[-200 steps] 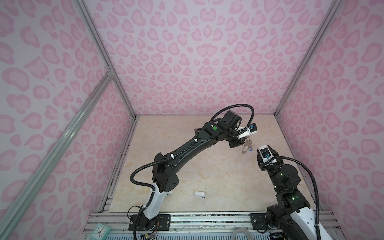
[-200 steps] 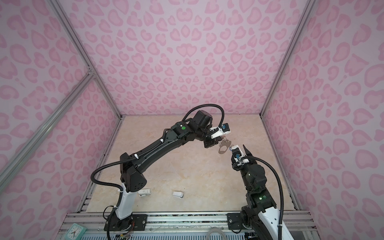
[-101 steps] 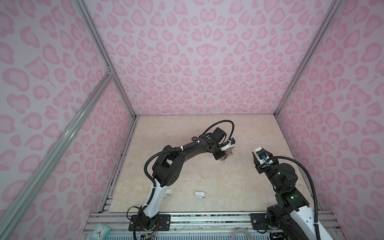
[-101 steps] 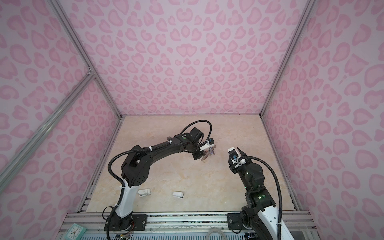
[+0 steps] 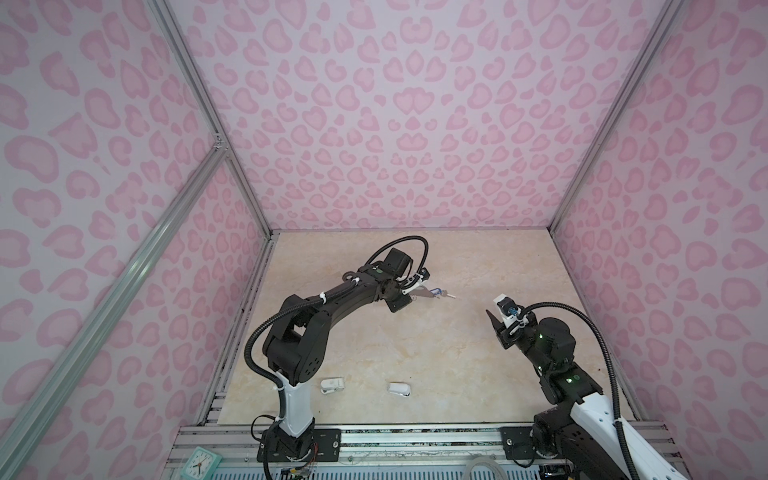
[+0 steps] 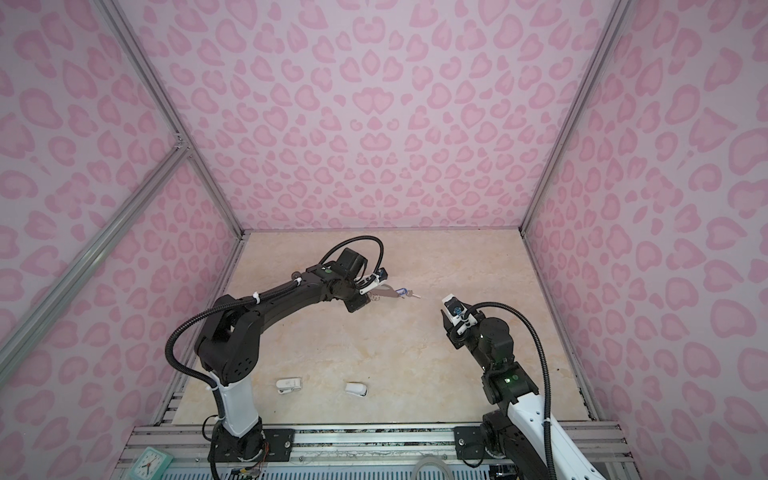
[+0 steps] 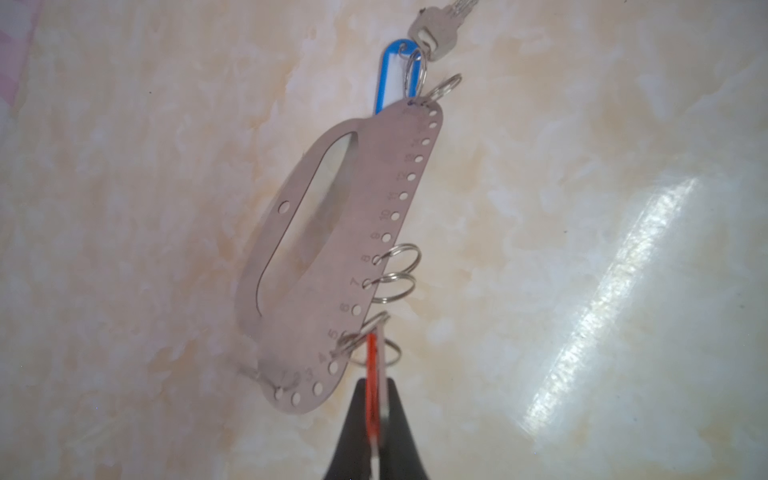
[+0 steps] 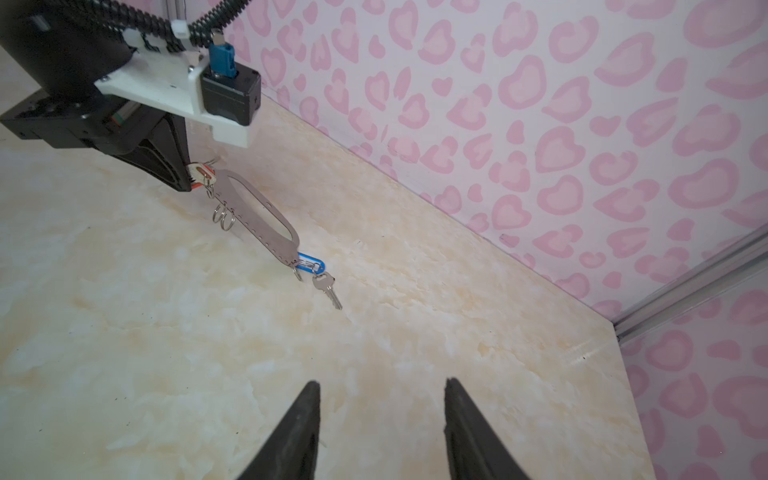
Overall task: Put the keys on the keyring
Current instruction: 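Set the key plate on the table and open both grippers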
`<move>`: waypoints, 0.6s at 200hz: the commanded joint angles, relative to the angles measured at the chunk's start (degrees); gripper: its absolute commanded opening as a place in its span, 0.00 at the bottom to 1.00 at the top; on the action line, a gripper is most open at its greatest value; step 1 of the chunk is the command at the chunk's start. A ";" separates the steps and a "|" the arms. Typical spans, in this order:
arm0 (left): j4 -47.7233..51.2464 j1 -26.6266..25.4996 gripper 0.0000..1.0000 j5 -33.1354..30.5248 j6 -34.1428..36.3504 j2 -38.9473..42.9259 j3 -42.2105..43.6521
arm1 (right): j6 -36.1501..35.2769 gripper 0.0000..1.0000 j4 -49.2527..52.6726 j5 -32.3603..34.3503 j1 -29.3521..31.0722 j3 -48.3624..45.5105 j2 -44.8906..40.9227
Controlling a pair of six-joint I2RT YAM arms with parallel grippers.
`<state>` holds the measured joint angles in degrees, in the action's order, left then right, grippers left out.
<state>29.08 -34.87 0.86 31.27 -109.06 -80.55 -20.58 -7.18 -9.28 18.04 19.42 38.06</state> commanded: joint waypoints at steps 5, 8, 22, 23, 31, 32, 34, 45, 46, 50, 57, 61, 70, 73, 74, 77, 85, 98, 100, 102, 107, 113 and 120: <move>1.48 0.46 0.03 -4.07 5.09 1.47 2.21 | 0.98 0.49 -3.33 -0.13 0.42 -0.34 1.49; 1.57 0.50 0.03 -4.37 5.38 1.49 2.31 | 0.98 0.48 -3.55 -0.26 0.48 -0.35 1.75; 1.67 0.81 0.03 -5.43 6.45 1.50 2.51 | 1.07 0.49 -4.19 -0.28 0.50 -0.19 2.93; 1.68 0.83 0.03 -5.48 6.53 1.49 2.51 | 1.07 0.49 -4.22 -0.29 0.50 -0.18 2.95; 1.77 1.08 0.03 -5.57 6.99 1.52 2.51 | 1.00 0.49 -4.42 -0.30 0.64 -0.02 3.74; 1.77 1.10 0.03 -5.63 6.98 1.50 2.51 | 0.99 0.49 -4.42 -0.30 0.62 -0.01 3.80; 1.77 1.12 0.03 -5.75 7.10 1.53 2.57 | 0.98 0.49 -4.42 -0.35 0.64 0.04 4.02; 1.85 1.36 0.03 -6.24 7.68 1.41 2.66 | 0.80 0.49 -4.42 -0.30 0.87 0.34 4.94; 1.85 1.38 0.03 -6.28 7.72 1.40 2.67 | 0.80 0.49 -4.47 -0.30 0.86 0.35 4.97; 1.92 1.39 0.03 -6.41 7.91 1.39 2.68 | 0.80 0.49 -4.51 -0.22 0.92 0.43 5.20; 2.03 1.39 0.04 -6.55 8.34 1.48 2.77 | 0.80 0.49 -4.68 -0.23 0.94 0.50 5.58; 2.18 1.39 0.05 -6.62 8.44 1.49 2.77 | 0.80 0.49 -4.77 -0.21 1.09 0.53 5.76; 2.89 1.39 0.06 -6.05 8.61 1.52 2.52 | 0.80 0.49 -4.70 -0.22 1.13 0.62 6.12; 3.05 1.39 0.06 -5.97 8.63 1.57 2.51 | 0.80 0.49 -4.69 -0.22 1.12 0.66 6.30; 3.07 1.39 0.06 -5.92 8.63 1.57 2.55 | 0.80 0.49 -4.64 -0.21 1.16 0.69 6.31; 3.01 1.41 0.06 -5.93 8.64 1.63 2.66 | 0.80 0.49 -4.60 -0.17 1.16 0.70 6.48; 2.95 1.39 0.06 -5.96 8.64 1.76 3.00 | 0.80 0.49 -4.60 -0.13 1.22 0.82 6.70; 3.07 1.39 0.07 -6.36 8.81 1.58 3.12 | 0.80 0.49 -4.51 -0.14 1.29 0.84 7.02; 3.17 1.39 0.07 -6.37 8.86 1.52 3.12 | 0.80 0.49 -4.53 -0.13 1.29 0.83 7.07; 3.24 1.39 0.07 -6.39 8.89 1.49 3.12 | 0.80 0.49 -4.58 -0.19 1.27 0.80 7.10; 3.56 1.39 0.08 -6.49 8.78 1.33 3.12 | 0.89 0.49 -4.60 -0.21 1.39 0.82 7.19; 3.83 1.39 0.08 -6.46 8.54 1.22 3.12 | 0.89 0.49 -4.58 -0.21 1.44 0.80 7.20; 3.93 1.39 0.08 -6.30 8.17 1.04 3.12 | 0.98 0.49 -4.51 -0.21 1.38 0.79 7.29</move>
<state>31.64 -33.50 -5.04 39.07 -108.40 -77.67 -20.16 -9.96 -9.26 19.35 20.14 45.08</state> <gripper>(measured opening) 0.079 0.489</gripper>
